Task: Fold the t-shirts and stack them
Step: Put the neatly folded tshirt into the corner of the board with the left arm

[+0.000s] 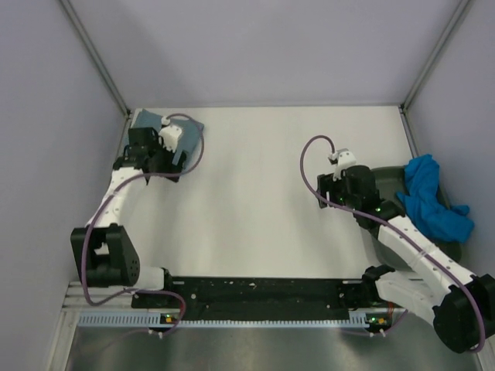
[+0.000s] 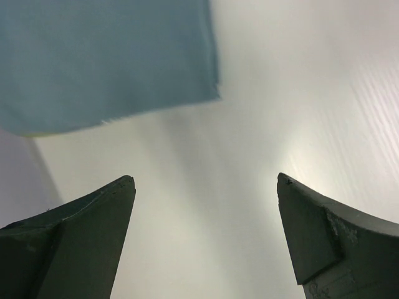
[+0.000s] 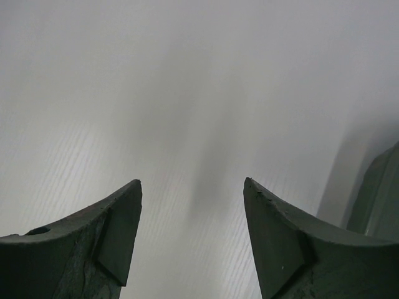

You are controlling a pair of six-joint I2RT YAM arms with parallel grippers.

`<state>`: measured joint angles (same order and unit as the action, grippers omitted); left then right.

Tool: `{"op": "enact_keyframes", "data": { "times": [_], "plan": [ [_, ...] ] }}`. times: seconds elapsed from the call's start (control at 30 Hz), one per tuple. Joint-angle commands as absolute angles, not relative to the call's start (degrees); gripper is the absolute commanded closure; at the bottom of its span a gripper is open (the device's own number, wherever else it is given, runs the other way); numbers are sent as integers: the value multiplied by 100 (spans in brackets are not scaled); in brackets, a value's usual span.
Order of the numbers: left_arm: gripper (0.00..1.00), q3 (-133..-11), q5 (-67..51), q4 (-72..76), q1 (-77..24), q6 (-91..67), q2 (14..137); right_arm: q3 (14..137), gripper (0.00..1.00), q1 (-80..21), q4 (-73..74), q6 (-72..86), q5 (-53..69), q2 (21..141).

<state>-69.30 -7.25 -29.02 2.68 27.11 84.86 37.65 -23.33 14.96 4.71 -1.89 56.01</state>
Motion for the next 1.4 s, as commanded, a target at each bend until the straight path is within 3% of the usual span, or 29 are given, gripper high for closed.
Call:
{"op": "enact_keyframes", "data": {
  "times": [0.0,0.17,0.27,0.5,1.37],
  "plan": [
    [1,-5226,-2284,-1700,360,2400,7201,3516,34,-2232,889,580,-412,5379],
    [1,-3387,-2576,303,352,1717,6179,2998,32,-2118,344,633,-650,5107],
    [1,-2736,-2329,1324,360,714,6135,2699,32,-2083,132,545,-738,4922],
    [1,-1724,-2688,2802,360,597,6082,2312,30,-2057,-237,431,-1151,4650],
    [1,-1934,-2470,2646,369,510,6425,2048,29,-2057,-404,431,-1222,4553]
  ]
}}
